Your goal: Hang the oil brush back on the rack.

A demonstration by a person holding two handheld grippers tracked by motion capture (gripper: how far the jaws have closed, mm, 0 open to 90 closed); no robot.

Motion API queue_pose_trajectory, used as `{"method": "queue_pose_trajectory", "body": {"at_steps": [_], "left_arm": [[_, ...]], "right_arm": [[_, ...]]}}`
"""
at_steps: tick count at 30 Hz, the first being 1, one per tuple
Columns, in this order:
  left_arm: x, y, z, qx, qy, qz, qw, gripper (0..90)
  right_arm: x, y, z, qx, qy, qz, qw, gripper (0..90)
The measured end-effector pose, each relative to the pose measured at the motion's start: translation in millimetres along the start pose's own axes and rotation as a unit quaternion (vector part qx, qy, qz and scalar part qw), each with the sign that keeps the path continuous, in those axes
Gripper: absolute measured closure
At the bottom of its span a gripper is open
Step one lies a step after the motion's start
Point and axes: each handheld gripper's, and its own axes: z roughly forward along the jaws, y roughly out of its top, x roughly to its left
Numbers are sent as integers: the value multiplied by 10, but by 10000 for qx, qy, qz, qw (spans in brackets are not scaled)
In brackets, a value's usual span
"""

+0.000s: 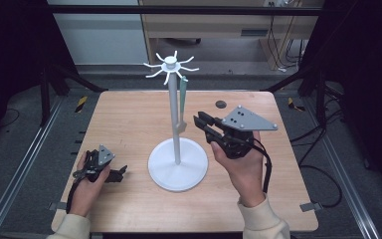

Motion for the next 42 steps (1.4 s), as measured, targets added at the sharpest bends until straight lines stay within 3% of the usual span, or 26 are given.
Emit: {"method": "queue_pose_trajectory", "body": {"at_steps": [12, 26, 42], "left_arm": [[5, 1, -4, 1, 8, 5, 10000, 27], [5, 5, -3, 0, 15, 8, 10000, 27], [10, 0, -3, -1, 26, -13, 10000, 27]], "right_arm": [[-205, -79, -92, 109, -438, 107, 9989, 762], [-293, -177, -22, 465, -1001, 120, 9938, 503], [-388, -202, -34, 391, -1330, 99, 9903, 303]]}}
